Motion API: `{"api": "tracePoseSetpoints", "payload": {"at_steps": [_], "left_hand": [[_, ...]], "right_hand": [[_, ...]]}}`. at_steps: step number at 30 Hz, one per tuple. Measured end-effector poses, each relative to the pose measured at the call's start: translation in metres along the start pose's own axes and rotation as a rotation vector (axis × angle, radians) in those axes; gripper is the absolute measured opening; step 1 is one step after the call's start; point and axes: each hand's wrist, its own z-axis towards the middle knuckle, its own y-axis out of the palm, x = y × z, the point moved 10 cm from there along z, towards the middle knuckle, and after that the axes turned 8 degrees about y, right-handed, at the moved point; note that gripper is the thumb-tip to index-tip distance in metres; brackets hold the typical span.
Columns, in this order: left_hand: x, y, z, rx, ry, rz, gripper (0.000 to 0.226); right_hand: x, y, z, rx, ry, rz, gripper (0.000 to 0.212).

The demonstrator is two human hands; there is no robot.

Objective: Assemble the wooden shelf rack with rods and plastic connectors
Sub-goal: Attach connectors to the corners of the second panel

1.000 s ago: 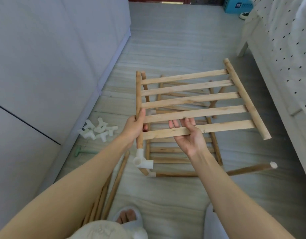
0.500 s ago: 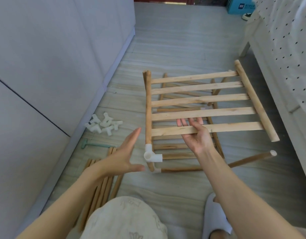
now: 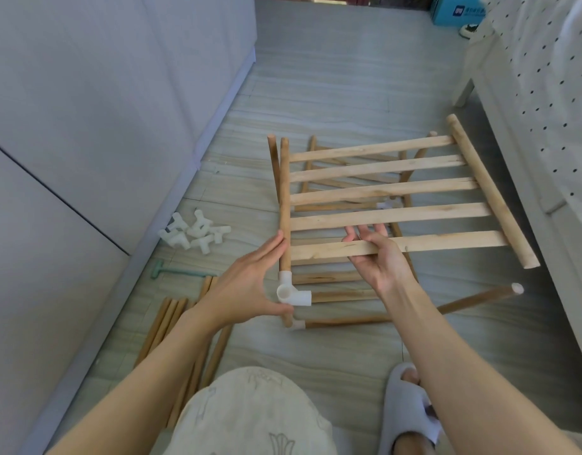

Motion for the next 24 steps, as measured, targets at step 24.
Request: {"api": "tracePoseSetpoints", "payload": {"at_steps": [24], "left_hand": [[-0.034, 0.031, 0.007, 0.378, -0.532, -1.051, 0.037]], "right_hand": [[0.015, -0.014, -0.011, 0.172, 0.100, -0.059, 0.016]]}}
